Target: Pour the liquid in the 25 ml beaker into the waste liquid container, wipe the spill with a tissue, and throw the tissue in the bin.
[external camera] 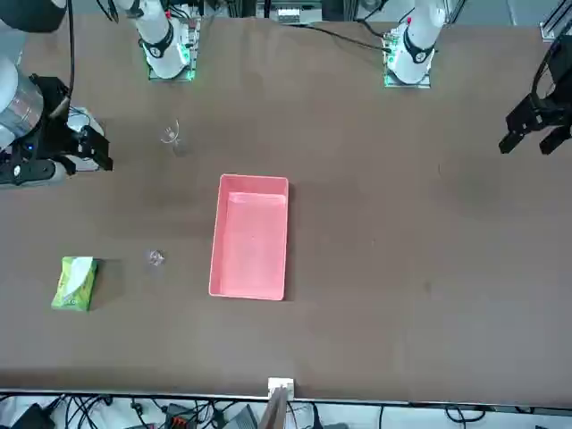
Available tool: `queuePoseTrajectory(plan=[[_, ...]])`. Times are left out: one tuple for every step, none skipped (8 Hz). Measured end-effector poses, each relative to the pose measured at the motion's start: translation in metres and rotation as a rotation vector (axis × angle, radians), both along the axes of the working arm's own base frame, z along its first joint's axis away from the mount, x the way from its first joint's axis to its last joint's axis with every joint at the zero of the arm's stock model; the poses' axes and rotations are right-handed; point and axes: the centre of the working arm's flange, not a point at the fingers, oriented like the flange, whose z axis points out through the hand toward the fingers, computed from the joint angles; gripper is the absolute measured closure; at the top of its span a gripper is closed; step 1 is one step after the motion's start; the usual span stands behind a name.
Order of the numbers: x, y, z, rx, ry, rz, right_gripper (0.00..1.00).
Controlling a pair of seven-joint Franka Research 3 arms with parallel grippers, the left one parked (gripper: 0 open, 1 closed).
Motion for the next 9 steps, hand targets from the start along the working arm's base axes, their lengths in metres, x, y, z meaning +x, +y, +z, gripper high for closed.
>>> queuePoseTrajectory(plan=[[-0.002, -0.001, 0.001, -0.001, 0.006, -0.001, 0.0], [-0.004, -0.002, 0.001, -0.002, 0.019, -0.003, 0.0], [-0.004, -0.004, 0.001, -0.003, 0.025, -0.006, 0.0], [-0.005, -0.006, 0.0, -0.004, 0.032, -0.009, 0.0], [-0.004, -0.008, -0.006, -0.006, 0.049, 0.006, 0.0], [-0.003, -0.008, -0.019, -0.008, 0.083, 0.046, 0.0], [0.0, -0.008, -0.034, -0.01, 0.12, 0.084, 0.0], [0.003, -0.01, -0.048, -0.01, 0.151, 0.118, 0.0], [0.008, -0.017, -0.064, -0.005, 0.181, 0.164, 0.0]])
